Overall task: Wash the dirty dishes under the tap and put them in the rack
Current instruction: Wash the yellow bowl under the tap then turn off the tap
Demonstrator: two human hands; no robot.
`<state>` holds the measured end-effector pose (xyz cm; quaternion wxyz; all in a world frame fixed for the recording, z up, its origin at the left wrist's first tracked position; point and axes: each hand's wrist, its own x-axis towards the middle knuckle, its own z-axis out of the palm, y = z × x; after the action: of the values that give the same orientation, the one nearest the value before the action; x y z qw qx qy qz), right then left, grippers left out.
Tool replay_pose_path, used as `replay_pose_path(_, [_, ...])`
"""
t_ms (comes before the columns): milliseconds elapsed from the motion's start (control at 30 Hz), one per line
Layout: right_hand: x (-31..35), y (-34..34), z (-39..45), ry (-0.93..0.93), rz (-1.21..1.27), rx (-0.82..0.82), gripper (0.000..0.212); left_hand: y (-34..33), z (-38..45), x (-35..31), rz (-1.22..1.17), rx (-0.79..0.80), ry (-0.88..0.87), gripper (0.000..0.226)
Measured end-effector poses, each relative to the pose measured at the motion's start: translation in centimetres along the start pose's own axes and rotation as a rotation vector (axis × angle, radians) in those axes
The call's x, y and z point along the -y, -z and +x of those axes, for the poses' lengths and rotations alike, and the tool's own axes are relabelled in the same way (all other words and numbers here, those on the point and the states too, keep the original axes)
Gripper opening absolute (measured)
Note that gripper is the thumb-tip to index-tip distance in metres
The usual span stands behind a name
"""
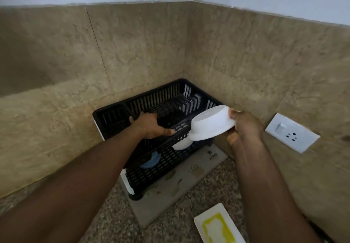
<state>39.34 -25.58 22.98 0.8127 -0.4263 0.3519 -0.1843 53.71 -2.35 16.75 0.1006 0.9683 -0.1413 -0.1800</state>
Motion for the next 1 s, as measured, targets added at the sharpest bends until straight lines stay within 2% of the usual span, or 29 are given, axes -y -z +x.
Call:
replay_pose_path(133, [0.4,-0.2,0.0,0.054,0.067,-0.047,0.011,0.5,-0.6,-0.3,-0.037,0.01,-0.009,0.124])
replay_pose_path(233, [0.8,-1.2,0.4,0.085,0.1,-0.029,0.03,0.9,-0.7,-0.6,-0.023,0.016,-0.013,0.12])
replay_pose_path(400, [0.0,-4.8,1.7,-0.046,0.106,0.124,0.016,1.3,-0.4,-1.0,-0.016,0.044,-0.039,0.126])
replay_pose_path(500, [-1.3,-6.3,3.8,-0.082,0.095,0.147,0.029,1.4,-0.8,-1.1,-0.141,0.064,-0.057,0.13])
replay_pose_path(600, [-2.3,-7.9,5.7,-0.102,0.092,0.143,0.039,1.5,-1.1,-1.4,-0.155,0.073,-0.058,0.129])
replay_pose_path(1000, [-5.5,-14.1,12.0,-0.082,-0.022,0.163,0.044,1.4,-0.7,-2.1,-0.072,0.076,-0.039,0.126])
